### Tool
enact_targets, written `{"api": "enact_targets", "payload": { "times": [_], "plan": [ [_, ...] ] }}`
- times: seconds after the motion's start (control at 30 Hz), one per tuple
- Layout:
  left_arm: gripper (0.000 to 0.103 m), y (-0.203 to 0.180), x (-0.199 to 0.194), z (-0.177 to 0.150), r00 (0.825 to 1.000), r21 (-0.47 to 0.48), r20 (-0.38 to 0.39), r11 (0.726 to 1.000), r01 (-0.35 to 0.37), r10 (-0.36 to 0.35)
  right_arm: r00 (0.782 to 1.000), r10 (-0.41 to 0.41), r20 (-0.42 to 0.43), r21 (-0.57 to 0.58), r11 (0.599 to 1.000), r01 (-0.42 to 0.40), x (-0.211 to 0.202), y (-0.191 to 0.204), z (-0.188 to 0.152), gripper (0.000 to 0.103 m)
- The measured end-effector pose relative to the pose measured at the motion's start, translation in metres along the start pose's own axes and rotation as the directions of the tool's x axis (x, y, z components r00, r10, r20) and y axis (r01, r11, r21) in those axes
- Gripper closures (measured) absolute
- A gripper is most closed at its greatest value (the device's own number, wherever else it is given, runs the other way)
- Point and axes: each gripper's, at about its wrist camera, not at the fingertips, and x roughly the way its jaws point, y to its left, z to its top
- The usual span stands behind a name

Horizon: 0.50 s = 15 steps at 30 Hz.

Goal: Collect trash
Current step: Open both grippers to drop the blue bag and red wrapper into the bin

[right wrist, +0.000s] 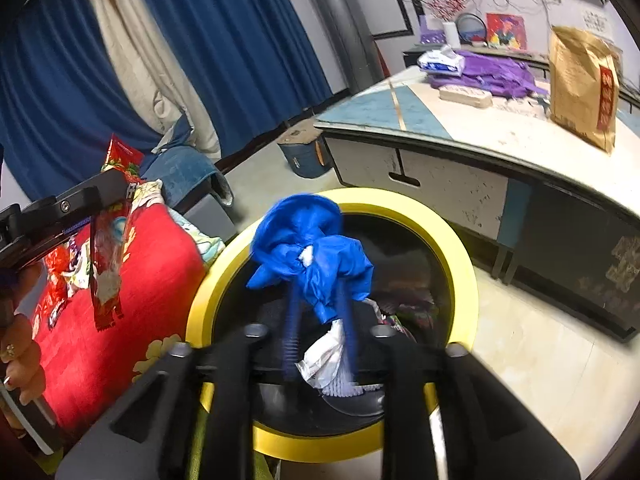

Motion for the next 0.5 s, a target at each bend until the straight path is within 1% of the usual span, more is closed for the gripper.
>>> {"api": "enact_targets", "payload": {
  "times": [0.07,0.1,0.13,0.17,0.2,0.23,0.27,0.3,0.37,0.4,0.43,0.47,0.5],
  "plan": [
    [0.076,0.002,0.002,0.001,1.0,-0.003,-0.002,1.0,-0.011,0.011,1.0,0.005,-0.005,0.034,0.999,-0.005,0.001,-0.005,-0.001,0.061],
    [0.058,0.002,0.001,-0.001,1.0,-0.005,0.0,1.0,-0.018,0.018,1.0,-0.001,-0.008,0.047,0.999,0.002,0.002,-0.008,-0.001,0.06],
    [0.05,0.005,0.0,-0.002,1.0,-0.018,0.003,1.0,-0.011,0.011,1.0,-0.005,-0.009,0.055,0.998,0.006,0.003,-0.009,-0.001,0.059],
    [0.049,0.007,-0.002,-0.003,1.0,-0.028,0.005,1.0,-0.008,0.008,1.0,-0.009,-0.008,0.065,0.998,0.009,0.003,-0.011,-0.001,0.058],
    [0.042,0.009,-0.004,-0.004,1.0,-0.035,0.009,0.999,-0.015,0.015,1.0,-0.012,-0.007,0.071,0.997,0.012,0.003,-0.013,-0.001,0.056],
    [0.033,0.01,-0.006,-0.004,1.0,-0.039,0.014,0.999,-0.023,0.023,1.0,-0.015,-0.006,0.074,0.997,0.015,0.003,-0.013,-0.002,0.052],
    [0.031,0.013,-0.009,-0.004,0.999,-0.048,0.019,0.998,-0.028,0.029,1.0,-0.018,-0.002,0.077,0.997,0.019,0.002,-0.013,-0.002,0.048],
    [0.029,0.015,-0.011,-0.004,0.999,-0.056,0.022,0.998,-0.029,0.03,1.0,-0.018,0.002,0.077,0.997,0.018,0.002,-0.013,-0.002,0.047],
    [0.02,0.019,-0.017,-0.006,0.998,-0.073,0.03,0.996,-0.052,0.054,1.0,-0.017,0.005,0.072,0.997,0.017,0.001,-0.011,-0.001,0.044],
    [0.013,0.021,-0.02,-0.007,0.997,-0.08,0.032,0.995,-0.061,0.064,1.0,-0.019,0.007,0.07,0.997,0.019,0.001,-0.01,-0.001,0.043],
    [0.011,0.022,-0.022,-0.006,0.997,-0.084,0.035,0.994,-0.067,0.071,1.0,-0.019,0.007,0.068,0.997,0.019,0.001,-0.009,-0.001,0.041],
    [0.011,0.023,-0.025,-0.008,0.995,-0.086,0.041,0.993,-0.084,0.087,1.0,-0.018,0.008,0.064,0.998,0.018,0.001,-0.008,-0.001,0.04],
    [0.011,0.024,-0.028,-0.009,0.993,-0.083,0.043,0.991,-0.109,0.113,1.0,-0.018,0.01,0.06,0.998,0.018,0.0,-0.007,-0.001,0.036]
  ]
}}
